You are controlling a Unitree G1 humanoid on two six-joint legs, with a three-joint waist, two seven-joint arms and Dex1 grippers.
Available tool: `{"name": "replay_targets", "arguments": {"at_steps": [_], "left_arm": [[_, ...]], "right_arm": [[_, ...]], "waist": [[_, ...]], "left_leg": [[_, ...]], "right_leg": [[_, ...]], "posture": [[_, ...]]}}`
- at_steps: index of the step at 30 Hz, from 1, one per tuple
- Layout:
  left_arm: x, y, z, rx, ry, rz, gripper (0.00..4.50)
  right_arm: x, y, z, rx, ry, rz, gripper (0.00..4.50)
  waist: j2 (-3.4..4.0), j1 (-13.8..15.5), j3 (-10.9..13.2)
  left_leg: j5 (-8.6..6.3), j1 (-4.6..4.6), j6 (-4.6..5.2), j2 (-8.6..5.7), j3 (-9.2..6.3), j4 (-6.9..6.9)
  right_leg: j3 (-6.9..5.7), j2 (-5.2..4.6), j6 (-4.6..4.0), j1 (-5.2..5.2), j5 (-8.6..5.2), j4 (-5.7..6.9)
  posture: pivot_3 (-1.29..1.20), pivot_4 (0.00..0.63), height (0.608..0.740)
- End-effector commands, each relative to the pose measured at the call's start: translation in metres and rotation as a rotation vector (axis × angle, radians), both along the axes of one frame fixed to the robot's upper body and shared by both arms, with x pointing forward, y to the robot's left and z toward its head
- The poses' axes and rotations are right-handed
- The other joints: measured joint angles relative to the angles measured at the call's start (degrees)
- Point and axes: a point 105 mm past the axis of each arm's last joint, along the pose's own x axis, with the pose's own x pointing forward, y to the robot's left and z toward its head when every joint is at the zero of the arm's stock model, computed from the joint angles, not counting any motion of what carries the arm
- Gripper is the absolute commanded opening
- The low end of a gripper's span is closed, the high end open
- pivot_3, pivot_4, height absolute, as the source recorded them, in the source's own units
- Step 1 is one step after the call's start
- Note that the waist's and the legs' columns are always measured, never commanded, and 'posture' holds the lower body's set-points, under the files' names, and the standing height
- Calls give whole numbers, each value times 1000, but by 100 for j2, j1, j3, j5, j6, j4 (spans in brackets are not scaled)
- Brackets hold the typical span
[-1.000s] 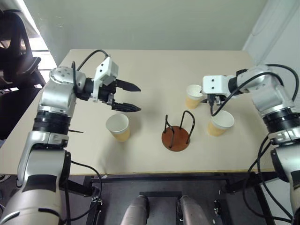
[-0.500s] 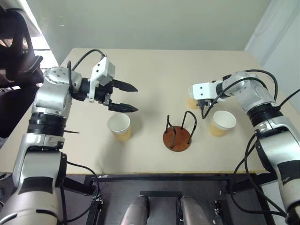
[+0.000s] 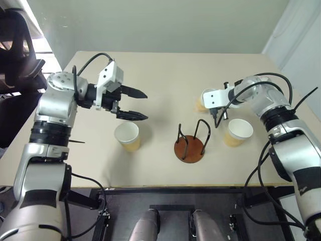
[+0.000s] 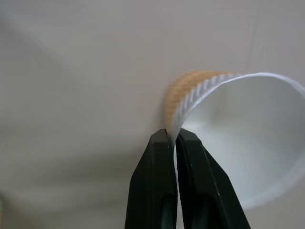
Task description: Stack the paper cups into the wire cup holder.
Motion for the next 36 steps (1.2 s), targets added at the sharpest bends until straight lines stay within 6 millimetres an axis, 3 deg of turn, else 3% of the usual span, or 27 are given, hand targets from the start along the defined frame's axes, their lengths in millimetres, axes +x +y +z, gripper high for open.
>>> {"name": "replay_targets", "arguments": {"at_steps": [1,12,16,21,26,30,36], "left_arm": [[-4,0,15,-5,-51,-37,4222],[-7,-5,24,-19,-53,-88,4222],[-8,-7,24,-23,-53,-101,4222],[-10,-5,20,-5,-43,-104,4222],[-10,-5,18,13,-30,-111,4222],[-10,-8,18,22,-28,-122,4222],[-6,-14,18,21,-28,-133,4222]], "right_arm": [[-3,4,25,48,-28,21,39],[-18,4,47,96,-33,36,39],[-28,2,65,111,-50,50,39],[-60,14,102,214,-40,102,39],[-96,26,123,267,-16,151,39],[-116,30,129,276,2,169,39],[-136,39,122,257,34,197,39]], "waist": [[0,-1,0],[0,2,0],[1,-3,1],[1,-6,1],[1,-12,1],[1,-4,1],[1,-6,1]], "left_leg": [[-1,-2,1,0,0,-1],[-4,-4,2,1,0,2],[-4,-3,3,2,0,3],[-3,-7,4,2,1,2],[-3,-7,5,2,1,3],[1,-7,9,1,1,9],[7,-7,14,0,3,21]], "right_leg": [[0,0,0,-1,0,-1],[-2,1,-3,1,-2,-4],[-2,1,-3,0,-2,-2],[-2,3,-4,-1,-4,-5],[-2,6,-4,0,-9,-6],[-2,6,-2,3,-13,-4],[1,6,2,5,-20,2]], "posture": [[0,150,740],[0,150,740],[0,150,740],[0,150,740],[0,150,740],[0,150,740],[0,150,740]]}}
